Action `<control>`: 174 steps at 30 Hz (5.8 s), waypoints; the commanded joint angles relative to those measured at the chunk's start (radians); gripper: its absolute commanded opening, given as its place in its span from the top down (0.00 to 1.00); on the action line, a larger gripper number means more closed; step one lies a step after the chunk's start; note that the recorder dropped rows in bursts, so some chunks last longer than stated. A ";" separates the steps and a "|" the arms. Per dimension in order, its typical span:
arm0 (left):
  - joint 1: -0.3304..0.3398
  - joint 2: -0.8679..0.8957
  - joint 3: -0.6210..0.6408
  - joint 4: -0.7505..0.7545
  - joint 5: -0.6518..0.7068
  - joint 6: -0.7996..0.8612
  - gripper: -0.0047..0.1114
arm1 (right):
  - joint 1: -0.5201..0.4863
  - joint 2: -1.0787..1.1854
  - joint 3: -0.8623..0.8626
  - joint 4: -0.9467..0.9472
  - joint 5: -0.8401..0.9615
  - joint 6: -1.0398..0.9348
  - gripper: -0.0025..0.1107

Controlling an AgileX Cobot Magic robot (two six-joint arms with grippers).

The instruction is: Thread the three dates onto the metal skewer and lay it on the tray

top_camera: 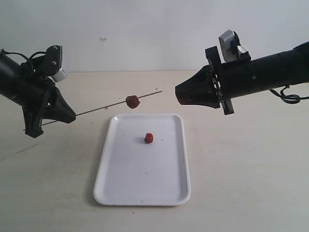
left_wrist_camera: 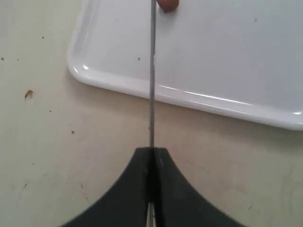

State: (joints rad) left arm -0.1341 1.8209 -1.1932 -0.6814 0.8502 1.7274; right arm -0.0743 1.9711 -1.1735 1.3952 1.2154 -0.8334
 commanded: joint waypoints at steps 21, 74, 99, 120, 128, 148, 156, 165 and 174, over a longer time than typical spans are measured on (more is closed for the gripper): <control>-0.008 0.060 -0.003 -0.270 0.041 0.242 0.96 | 0.005 -0.034 -0.022 0.122 0.006 0.024 0.72; -0.017 0.060 0.011 -0.345 0.013 0.299 0.96 | -0.033 0.011 -0.091 0.087 0.006 0.035 0.72; -0.050 0.060 0.011 -0.343 0.010 0.318 0.96 | -0.054 0.011 -0.091 0.096 0.006 0.032 0.72; -0.062 0.060 0.011 -0.353 -0.019 0.311 0.96 | -0.054 0.007 -0.091 0.061 0.006 0.032 0.72; -0.062 0.060 0.011 -0.343 -0.014 0.311 0.96 | -0.054 0.007 -0.091 0.061 0.006 0.032 0.72; -0.045 0.060 0.011 -0.348 -0.019 0.307 0.96 | -0.054 0.007 -0.091 0.064 0.006 0.032 0.72; -0.045 0.060 0.011 -0.381 -0.037 0.307 0.96 | -0.054 0.007 -0.091 0.064 0.006 0.032 0.72; -0.045 0.060 0.011 -0.381 -0.027 0.309 0.96 | -0.054 0.007 -0.091 0.064 0.006 0.034 0.72; -0.045 0.094 0.011 -0.382 -0.018 0.313 0.96 | -0.054 0.007 -0.091 0.064 0.006 0.032 0.72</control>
State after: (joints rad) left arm -0.1824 1.9159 -1.1834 -1.0401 0.8270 2.0422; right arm -0.1246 1.9861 -1.2570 1.4625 1.2156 -0.7900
